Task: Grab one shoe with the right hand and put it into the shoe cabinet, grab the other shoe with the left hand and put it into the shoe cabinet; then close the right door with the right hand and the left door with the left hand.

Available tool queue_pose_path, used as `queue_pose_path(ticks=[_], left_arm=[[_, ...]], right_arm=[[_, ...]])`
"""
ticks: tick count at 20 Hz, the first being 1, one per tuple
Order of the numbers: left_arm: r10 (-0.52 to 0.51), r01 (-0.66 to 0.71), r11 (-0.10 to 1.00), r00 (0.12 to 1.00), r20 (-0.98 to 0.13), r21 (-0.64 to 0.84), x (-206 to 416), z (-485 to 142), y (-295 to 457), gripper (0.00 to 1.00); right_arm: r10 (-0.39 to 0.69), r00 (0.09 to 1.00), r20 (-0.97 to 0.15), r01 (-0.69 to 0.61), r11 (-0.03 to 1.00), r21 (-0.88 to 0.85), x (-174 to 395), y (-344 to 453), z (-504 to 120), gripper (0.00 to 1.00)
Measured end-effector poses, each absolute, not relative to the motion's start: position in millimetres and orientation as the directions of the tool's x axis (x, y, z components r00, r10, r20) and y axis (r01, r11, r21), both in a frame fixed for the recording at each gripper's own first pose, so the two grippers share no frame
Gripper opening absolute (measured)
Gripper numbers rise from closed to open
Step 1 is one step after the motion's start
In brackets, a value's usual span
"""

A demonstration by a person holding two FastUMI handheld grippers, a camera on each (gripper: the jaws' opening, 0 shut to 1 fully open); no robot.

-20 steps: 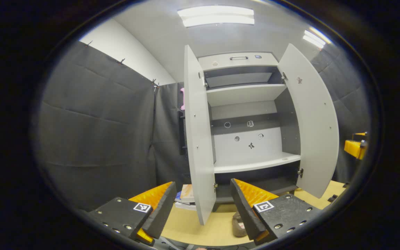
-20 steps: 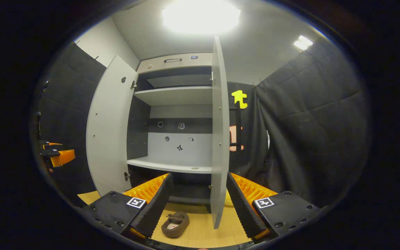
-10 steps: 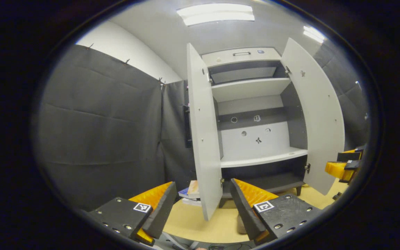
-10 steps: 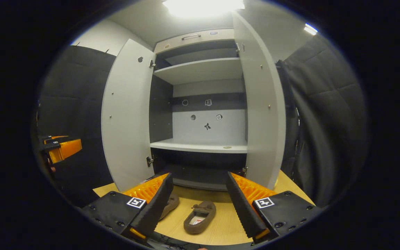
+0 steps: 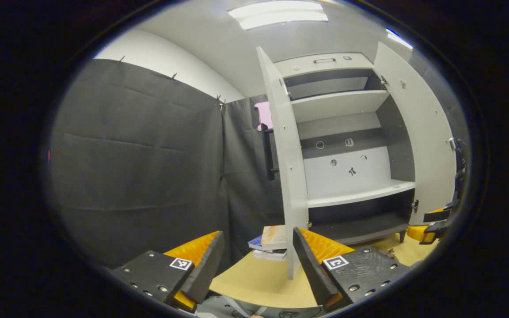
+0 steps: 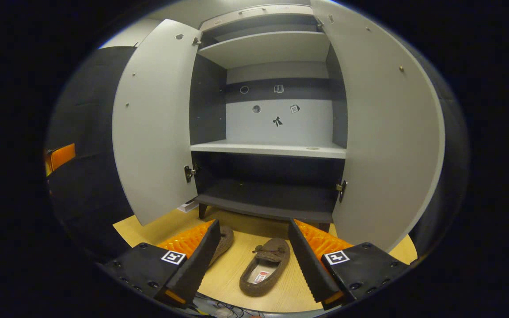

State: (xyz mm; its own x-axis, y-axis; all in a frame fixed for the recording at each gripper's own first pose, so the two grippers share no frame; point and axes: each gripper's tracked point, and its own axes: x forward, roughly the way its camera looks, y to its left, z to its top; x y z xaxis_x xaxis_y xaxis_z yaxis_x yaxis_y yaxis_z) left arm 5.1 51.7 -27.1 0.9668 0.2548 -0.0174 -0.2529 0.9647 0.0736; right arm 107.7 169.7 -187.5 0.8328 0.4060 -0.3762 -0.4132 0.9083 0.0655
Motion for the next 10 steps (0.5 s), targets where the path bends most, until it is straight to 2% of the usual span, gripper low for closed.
queue_pose_path(ticks=[10], left_arm=[[0.306,-0.3,0.949,0.95,-0.054,0.1,22,-47,81,0.96]], right_arm=[[0.392,0.708,-0.587,-0.444,0.894,0.06,120,203,-286,0.98]])
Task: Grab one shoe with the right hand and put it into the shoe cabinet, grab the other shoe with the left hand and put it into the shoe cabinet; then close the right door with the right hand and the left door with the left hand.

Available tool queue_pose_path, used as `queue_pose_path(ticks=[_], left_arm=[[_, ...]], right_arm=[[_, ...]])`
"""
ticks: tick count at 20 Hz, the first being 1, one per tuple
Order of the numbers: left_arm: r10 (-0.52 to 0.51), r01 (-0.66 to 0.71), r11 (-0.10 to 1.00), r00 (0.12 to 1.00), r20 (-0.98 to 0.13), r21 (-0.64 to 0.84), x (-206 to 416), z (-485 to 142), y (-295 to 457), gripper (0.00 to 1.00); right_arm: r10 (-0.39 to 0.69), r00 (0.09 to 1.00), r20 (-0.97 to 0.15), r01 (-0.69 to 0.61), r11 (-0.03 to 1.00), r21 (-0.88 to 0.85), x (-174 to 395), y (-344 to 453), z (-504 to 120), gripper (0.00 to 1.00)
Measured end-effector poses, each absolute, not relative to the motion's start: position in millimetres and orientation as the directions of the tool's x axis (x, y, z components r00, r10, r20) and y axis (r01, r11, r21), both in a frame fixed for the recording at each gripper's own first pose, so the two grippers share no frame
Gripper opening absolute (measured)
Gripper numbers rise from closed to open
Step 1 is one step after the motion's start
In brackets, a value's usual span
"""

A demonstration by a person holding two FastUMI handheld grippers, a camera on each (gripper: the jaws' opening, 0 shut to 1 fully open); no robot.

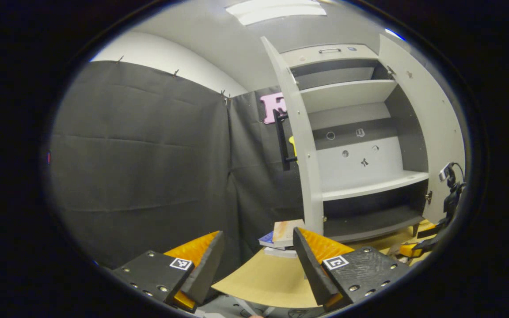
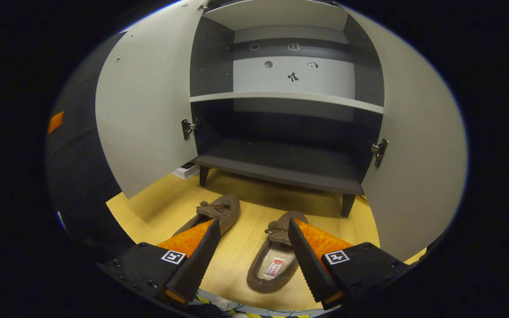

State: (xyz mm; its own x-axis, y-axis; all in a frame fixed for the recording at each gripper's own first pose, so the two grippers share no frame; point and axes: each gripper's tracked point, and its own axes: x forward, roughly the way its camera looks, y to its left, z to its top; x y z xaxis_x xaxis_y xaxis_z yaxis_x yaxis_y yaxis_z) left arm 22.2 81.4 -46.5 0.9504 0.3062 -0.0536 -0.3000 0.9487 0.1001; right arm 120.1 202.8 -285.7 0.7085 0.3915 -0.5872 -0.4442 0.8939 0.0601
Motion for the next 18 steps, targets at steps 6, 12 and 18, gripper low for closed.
queue_pose_path(ticks=[6,12,18], left_arm=[[0.349,-0.34,0.935,0.934,-0.081,0.104,21,-59,100,0.96],[0.374,-0.364,0.925,0.923,-0.093,0.109,17,-64,110,0.91],[0.379,-0.369,0.923,0.921,-0.093,0.111,16,-64,110,0.85]], right_arm=[[0.351,0.613,-0.708,-0.445,0.894,0.058,116,207,-340,0.95],[0.316,0.531,-0.786,-0.423,0.903,0.077,110,210,-375,0.9],[0.239,0.488,-0.839,-0.368,0.928,0.05,119,208,-402,0.64]])
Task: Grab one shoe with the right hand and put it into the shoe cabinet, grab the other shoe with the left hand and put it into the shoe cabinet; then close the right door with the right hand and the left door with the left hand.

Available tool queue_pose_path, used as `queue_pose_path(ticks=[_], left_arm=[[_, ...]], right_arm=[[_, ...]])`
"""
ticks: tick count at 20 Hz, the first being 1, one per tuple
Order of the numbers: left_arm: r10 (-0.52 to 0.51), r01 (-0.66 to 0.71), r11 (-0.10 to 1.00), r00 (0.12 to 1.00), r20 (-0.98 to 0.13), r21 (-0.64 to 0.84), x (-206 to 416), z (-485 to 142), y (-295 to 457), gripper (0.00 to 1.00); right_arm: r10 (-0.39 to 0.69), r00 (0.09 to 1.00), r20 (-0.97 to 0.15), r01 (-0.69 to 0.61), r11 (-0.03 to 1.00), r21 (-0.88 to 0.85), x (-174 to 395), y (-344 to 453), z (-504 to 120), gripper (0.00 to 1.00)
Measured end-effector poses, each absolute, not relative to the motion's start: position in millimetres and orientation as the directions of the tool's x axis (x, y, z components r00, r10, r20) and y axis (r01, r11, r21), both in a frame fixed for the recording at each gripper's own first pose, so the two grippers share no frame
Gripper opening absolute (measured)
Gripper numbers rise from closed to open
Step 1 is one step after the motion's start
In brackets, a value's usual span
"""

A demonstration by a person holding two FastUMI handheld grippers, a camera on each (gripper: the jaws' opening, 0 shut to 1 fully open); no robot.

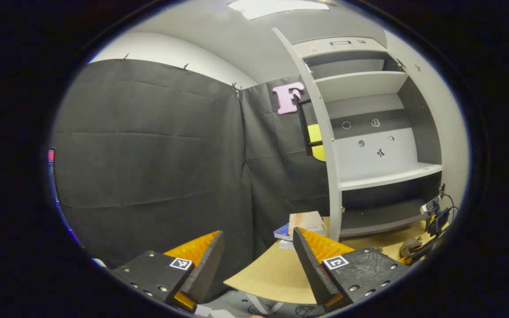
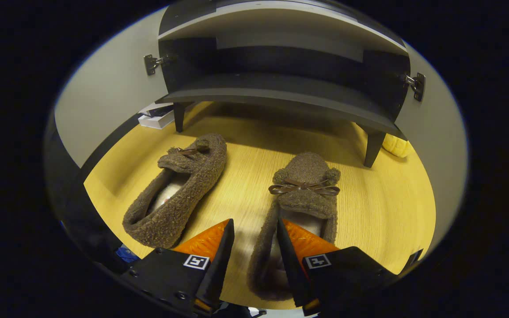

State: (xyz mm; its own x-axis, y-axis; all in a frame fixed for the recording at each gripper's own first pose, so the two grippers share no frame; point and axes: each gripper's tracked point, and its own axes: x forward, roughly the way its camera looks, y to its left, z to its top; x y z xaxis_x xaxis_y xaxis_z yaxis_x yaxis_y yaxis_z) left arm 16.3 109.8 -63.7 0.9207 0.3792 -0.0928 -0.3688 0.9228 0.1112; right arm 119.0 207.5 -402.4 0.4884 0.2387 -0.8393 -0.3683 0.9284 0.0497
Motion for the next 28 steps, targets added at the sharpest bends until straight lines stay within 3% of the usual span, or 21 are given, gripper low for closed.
queue_pose_path(ticks=[2,3,4,5,6,18,28], left_arm=[[0.379,-0.368,0.923,0.921,-0.091,0.113,16,-64,109,0.96],[0.38,-0.369,0.922,0.921,-0.089,0.114,16,-63,109,0.84],[0.379,-0.368,0.923,0.921,-0.088,0.113,16,-63,108,0.96],[0.378,-0.368,0.923,0.922,-0.087,0.112,16,-63,107,0.91],[0.376,-0.366,0.924,0.923,-0.086,0.11,15,-62,106,0.96],[0.306,-0.3,0.948,0.951,-0.048,0.108,28,-45,71,0.96],[0.251,-0.248,0.964,0.968,-0.022,0.099,43,-35,43,0.96]], right_arm=[[0.182,0.51,-0.841,-0.353,0.935,-0.011,128,199,-407,0.56],[0.183,0.509,-0.841,-0.342,0.94,-0.003,126,199,-404,0.19],[0.195,0.504,-0.841,-0.347,0.938,0.009,128,199,-406,0.21],[0.187,0.516,-0.836,-0.324,0.946,0.011,129,197,-405,0.21],[0.196,0.504,-0.841,-0.315,0.948,0.032,127,196,-400,0.03],[0.348,0.587,-0.731,-0.301,0.932,0.203,136,197,-324,0.02],[0.429,0.716,-0.551,-0.325,0.903,0.282,161,185,-198,0.03]])
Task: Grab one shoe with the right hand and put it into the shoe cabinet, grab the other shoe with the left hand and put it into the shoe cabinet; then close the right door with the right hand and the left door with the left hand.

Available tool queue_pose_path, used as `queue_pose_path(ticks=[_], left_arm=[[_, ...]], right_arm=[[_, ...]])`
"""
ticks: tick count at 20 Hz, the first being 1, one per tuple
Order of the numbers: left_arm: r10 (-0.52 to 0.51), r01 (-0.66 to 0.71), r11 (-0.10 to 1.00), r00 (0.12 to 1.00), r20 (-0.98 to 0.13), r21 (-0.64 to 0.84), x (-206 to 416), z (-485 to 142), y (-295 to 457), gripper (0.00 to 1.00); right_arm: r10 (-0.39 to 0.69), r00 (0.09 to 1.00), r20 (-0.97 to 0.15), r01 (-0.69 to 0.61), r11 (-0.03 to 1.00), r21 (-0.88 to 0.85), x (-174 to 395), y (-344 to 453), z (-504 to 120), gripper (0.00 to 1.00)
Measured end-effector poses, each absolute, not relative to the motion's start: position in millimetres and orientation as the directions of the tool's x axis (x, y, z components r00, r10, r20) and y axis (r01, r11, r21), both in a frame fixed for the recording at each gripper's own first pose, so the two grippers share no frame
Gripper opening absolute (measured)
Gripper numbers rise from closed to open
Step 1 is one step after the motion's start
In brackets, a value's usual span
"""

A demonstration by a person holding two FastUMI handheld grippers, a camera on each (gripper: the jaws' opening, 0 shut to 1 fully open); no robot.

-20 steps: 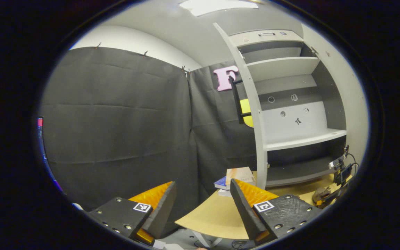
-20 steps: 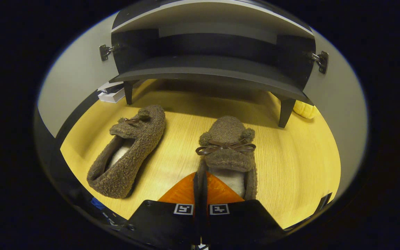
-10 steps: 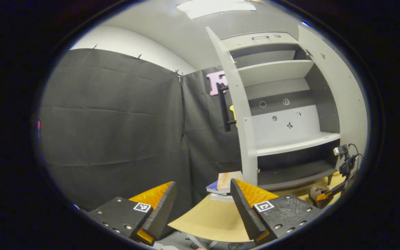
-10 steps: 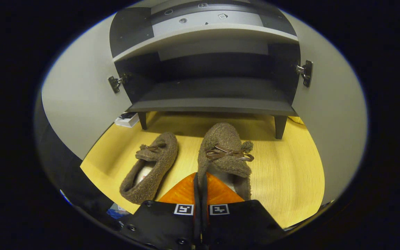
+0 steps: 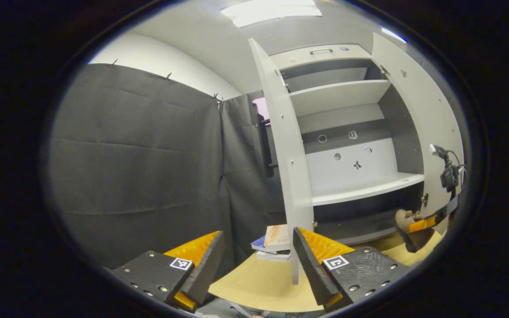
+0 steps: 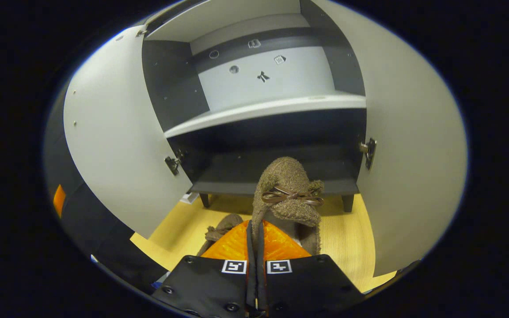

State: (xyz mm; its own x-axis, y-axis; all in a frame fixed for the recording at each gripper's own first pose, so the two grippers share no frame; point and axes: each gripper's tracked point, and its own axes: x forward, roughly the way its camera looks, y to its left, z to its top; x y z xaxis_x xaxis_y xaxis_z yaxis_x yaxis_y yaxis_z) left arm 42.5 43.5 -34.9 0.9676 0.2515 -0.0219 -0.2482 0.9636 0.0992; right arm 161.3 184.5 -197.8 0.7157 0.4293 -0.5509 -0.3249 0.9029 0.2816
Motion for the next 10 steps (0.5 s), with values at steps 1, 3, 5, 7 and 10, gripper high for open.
queue_pose_path(ticks=[1,3,5,7,10], left_arm=[[0.247,-0.244,0.965,0.969,-0.021,0.097,44,-34,41,0.96],[0.238,-0.235,0.967,0.971,-0.016,0.096,47,-33,37,0.96],[0.231,-0.229,0.969,0.973,-0.009,0.095,49,-32,35,0.96],[0.227,-0.225,0.97,0.974,-0.006,0.093,50,-32,35,0.96],[0.231,-0.229,0.97,0.973,-0.01,0.083,49,-36,37,0.96]], right_arm=[[0.431,0.728,-0.533,-0.329,0.902,0.28,165,184,-185,0.03],[0.441,0.749,-0.494,-0.349,0.897,0.272,172,185,-162,0.03],[0.452,0.767,-0.456,-0.372,0.892,0.258,179,186,-139,0.03],[0.457,0.791,-0.407,-0.383,0.889,0.252,195,187,-113,0.02],[0.436,0.831,-0.346,-0.38,0.899,0.218,228,185,-77,0.02]])
